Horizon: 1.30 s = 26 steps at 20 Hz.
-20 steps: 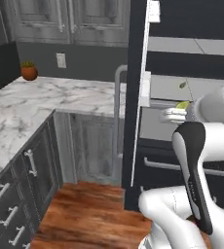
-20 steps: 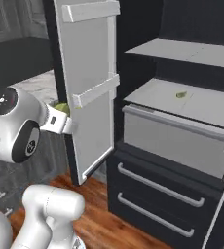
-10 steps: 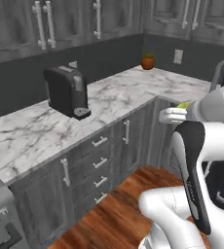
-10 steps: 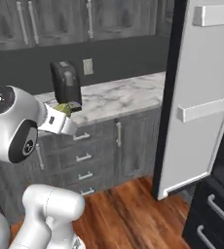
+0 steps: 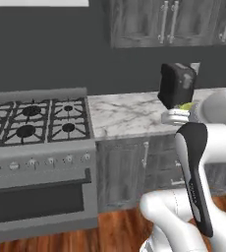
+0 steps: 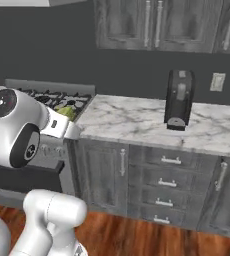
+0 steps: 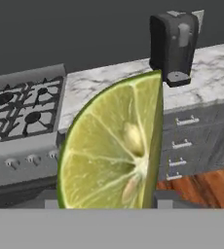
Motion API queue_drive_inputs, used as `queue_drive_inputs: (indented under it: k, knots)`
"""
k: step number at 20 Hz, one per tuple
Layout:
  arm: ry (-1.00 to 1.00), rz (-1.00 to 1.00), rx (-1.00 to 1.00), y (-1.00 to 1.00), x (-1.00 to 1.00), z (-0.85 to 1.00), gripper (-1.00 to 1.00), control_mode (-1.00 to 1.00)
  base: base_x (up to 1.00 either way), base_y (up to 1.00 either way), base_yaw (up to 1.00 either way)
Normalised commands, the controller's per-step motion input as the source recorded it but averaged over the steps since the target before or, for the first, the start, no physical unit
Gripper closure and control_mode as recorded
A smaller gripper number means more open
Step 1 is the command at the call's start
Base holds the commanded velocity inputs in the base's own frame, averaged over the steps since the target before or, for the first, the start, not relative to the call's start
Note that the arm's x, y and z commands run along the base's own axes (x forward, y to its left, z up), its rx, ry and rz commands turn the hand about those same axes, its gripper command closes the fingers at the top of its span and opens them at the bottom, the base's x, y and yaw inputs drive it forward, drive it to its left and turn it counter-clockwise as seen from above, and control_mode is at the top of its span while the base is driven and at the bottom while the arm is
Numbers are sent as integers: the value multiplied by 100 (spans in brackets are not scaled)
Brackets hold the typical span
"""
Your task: Take the lemon wedge from the fridge and place it on the plate with fish on the dining counter.
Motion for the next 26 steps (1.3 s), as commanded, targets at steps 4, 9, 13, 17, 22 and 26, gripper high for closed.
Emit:
queue_drive_inputs:
  k: [4,9,13,17,22,26]
  knots:
    - [0,0,0,0,0,0,100,100,-1,0,100]
    - [0,0,0,0,0,0,100,100,0,0,100]
    - [0,0,0,0,0,0,100,100,0,0,100]
    - [0,0,0,0,0,0,100,100,0,0,100]
    - [0,0,0,0,0,0,100,100,0,0,100]
    - [0,0,0,0,0,0,100,100,35,-7,87]
